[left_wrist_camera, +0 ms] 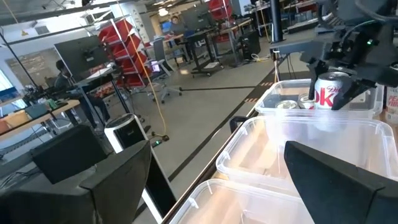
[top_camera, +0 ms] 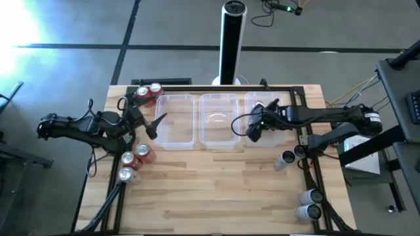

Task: Sort soda cans
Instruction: Put the right red-silver soda can into the right transparent bin

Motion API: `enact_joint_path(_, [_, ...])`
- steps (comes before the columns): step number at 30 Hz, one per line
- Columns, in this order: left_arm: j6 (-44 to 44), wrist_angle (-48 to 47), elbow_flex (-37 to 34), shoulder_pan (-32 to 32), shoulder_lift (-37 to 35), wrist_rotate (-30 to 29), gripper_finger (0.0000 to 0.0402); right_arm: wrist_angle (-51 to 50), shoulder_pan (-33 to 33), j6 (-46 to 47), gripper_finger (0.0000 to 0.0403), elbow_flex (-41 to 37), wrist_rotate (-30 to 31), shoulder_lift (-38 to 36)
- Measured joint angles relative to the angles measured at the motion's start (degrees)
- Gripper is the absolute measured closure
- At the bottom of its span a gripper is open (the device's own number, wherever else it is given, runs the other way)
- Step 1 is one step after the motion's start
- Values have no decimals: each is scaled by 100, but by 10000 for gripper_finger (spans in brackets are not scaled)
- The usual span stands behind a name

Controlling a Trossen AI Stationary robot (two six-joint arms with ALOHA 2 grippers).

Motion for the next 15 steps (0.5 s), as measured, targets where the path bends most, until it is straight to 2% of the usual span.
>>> enact_joint_path(9, [-44,-81,-17,-2,12,0,49,-19,-298,-1143,117,14,-302,-120])
enact_joint_path(15, [-93,-81,-20,-2,18,2,49,8,-539,-2179,117,-146,-884,-118])
